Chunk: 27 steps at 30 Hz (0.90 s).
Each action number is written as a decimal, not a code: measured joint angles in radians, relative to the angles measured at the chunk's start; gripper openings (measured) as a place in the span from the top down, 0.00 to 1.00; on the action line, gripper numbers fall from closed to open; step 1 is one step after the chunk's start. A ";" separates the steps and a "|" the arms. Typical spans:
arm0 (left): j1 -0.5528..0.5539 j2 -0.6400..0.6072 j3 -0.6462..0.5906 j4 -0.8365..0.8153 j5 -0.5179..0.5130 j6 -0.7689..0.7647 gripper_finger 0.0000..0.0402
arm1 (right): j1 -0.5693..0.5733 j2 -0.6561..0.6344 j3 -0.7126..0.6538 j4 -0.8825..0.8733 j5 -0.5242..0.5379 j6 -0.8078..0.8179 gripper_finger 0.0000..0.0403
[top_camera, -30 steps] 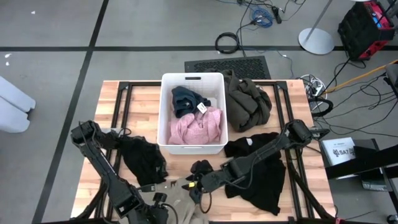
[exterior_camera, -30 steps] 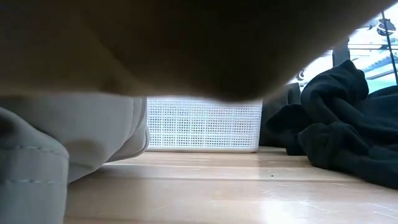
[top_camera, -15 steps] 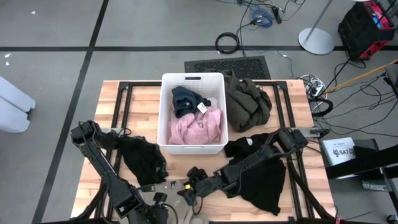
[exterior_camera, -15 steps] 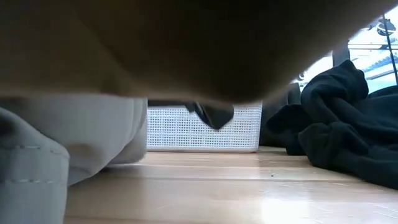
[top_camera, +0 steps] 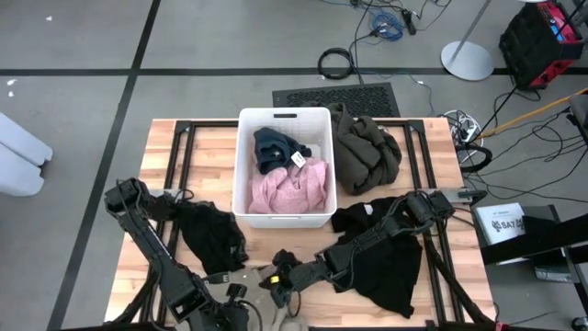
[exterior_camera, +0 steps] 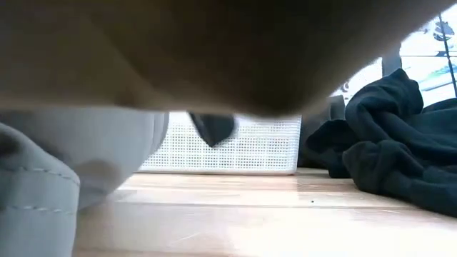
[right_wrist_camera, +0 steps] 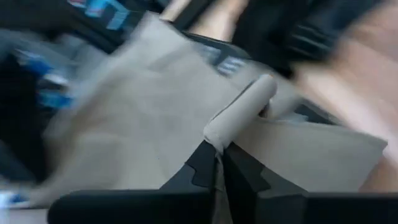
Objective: Sort clothes
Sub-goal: Put the brown shorts into the white laundry bin
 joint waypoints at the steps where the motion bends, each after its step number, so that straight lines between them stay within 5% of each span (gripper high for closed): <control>1: 0.000 0.000 0.000 0.000 -0.002 0.001 0.81 | -0.003 -0.001 0.000 0.041 -0.028 -0.017 0.97; 8: 0.006 -0.002 0.000 -0.008 -0.039 0.080 0.81 | -0.010 -0.107 -0.002 0.180 -0.122 -0.146 0.99; 15: 0.021 -0.127 0.000 -0.017 -0.164 0.210 0.81 | -0.002 -0.366 0.000 -0.109 -0.094 -0.280 1.00; 20: 0.020 -0.287 0.000 -0.009 -0.349 0.342 0.81 | 0.028 -0.542 -0.002 -0.366 0.018 -0.350 1.00; 27: 0.022 -0.452 0.000 0.010 -0.669 0.480 0.81 | 0.051 -0.733 0.001 -0.438 0.083 -0.489 1.00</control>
